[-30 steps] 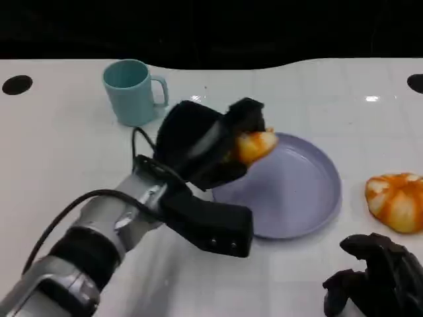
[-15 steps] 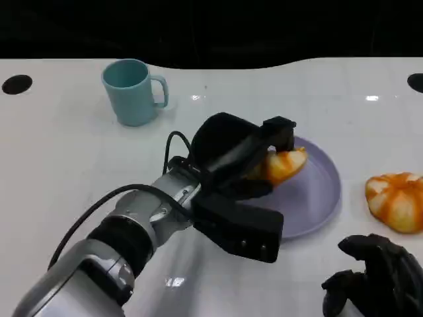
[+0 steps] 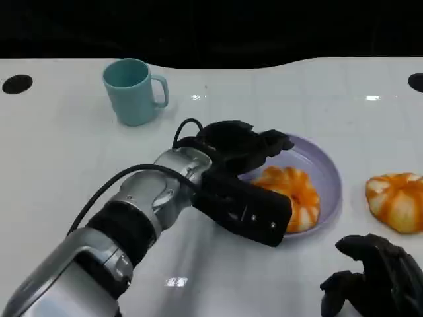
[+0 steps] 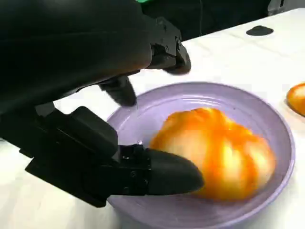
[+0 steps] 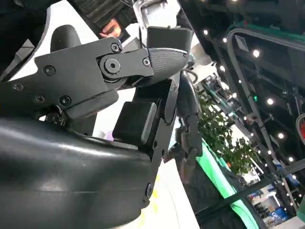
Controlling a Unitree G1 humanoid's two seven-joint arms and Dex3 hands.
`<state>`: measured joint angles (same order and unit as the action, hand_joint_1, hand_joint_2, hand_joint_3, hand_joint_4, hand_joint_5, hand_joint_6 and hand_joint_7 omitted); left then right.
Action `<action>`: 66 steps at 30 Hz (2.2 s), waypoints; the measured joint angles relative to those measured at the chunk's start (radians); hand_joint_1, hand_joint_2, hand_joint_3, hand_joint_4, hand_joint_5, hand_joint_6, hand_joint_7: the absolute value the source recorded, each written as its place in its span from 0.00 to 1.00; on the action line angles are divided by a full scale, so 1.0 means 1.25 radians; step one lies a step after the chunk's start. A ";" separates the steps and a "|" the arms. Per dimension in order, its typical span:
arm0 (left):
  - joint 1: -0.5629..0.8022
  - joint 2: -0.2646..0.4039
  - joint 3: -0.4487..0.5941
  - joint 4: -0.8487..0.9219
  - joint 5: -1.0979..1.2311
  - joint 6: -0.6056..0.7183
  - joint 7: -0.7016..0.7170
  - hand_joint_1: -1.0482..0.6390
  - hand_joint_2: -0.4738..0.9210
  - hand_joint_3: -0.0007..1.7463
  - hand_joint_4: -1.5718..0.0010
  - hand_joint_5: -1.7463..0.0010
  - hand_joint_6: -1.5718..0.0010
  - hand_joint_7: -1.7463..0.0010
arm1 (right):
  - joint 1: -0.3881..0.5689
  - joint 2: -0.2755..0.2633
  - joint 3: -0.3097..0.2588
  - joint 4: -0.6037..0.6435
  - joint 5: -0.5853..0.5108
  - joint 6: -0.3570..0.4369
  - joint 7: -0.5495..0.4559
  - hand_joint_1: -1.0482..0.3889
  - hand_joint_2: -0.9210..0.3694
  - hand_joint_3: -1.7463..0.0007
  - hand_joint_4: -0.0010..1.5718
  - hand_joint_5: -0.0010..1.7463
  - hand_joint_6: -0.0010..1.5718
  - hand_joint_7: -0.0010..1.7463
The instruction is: Grasp the bread from the table and place it into the plate.
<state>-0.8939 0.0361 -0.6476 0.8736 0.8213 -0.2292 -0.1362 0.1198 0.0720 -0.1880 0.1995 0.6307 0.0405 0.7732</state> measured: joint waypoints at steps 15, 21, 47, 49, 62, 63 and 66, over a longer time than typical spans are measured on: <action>0.174 0.129 0.139 -0.213 -0.203 -0.148 -0.004 0.04 1.00 0.24 0.99 0.34 0.98 0.59 | 0.000 -0.001 0.000 0.001 0.001 -0.003 0.004 0.33 0.00 0.79 1.00 0.34 1.00 0.15; 0.297 0.108 0.278 -0.241 -0.528 -0.251 -0.112 0.11 1.00 0.18 0.61 0.33 0.68 0.51 | 0.000 -0.001 -0.001 0.000 0.002 -0.003 0.004 0.33 0.00 0.80 1.00 0.35 1.00 0.15; 0.736 -0.041 0.543 -0.555 -1.243 0.204 -0.434 0.04 0.99 0.00 0.22 0.16 0.18 0.48 | 0.012 -0.001 -0.002 -0.023 0.006 0.014 -0.008 0.32 0.00 0.79 1.00 0.36 1.00 0.16; 0.748 -0.049 0.554 -0.555 -1.250 0.220 -0.437 0.04 0.98 0.00 0.22 0.13 0.19 0.36 | 0.012 -0.001 -0.002 -0.023 0.006 0.014 -0.008 0.32 0.00 0.79 1.00 0.36 1.00 0.16; 0.782 -0.092 0.604 -0.556 -1.263 0.257 -0.472 0.04 0.99 0.00 0.28 0.04 0.28 0.20 | 0.012 -0.004 -0.002 -0.023 0.005 0.013 -0.008 0.31 0.00 0.81 1.00 0.35 1.00 0.15; 0.782 -0.092 0.607 -0.555 -1.264 0.265 -0.472 0.04 0.97 0.00 0.27 0.06 0.27 0.22 | 0.012 -0.004 -0.002 -0.023 0.005 0.013 -0.008 0.32 0.00 0.81 1.00 0.35 1.00 0.15; 0.781 -0.091 0.616 -0.555 -1.266 0.293 -0.472 0.04 0.97 0.00 0.25 0.08 0.24 0.25 | 0.012 -0.004 -0.002 -0.023 0.006 0.016 -0.008 0.32 0.00 0.82 1.00 0.36 1.00 0.15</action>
<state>0.0829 -0.0775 0.1222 0.1801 -0.7612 0.1370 -0.7260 0.1348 0.0676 -0.1901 0.1712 0.6380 0.0605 0.7634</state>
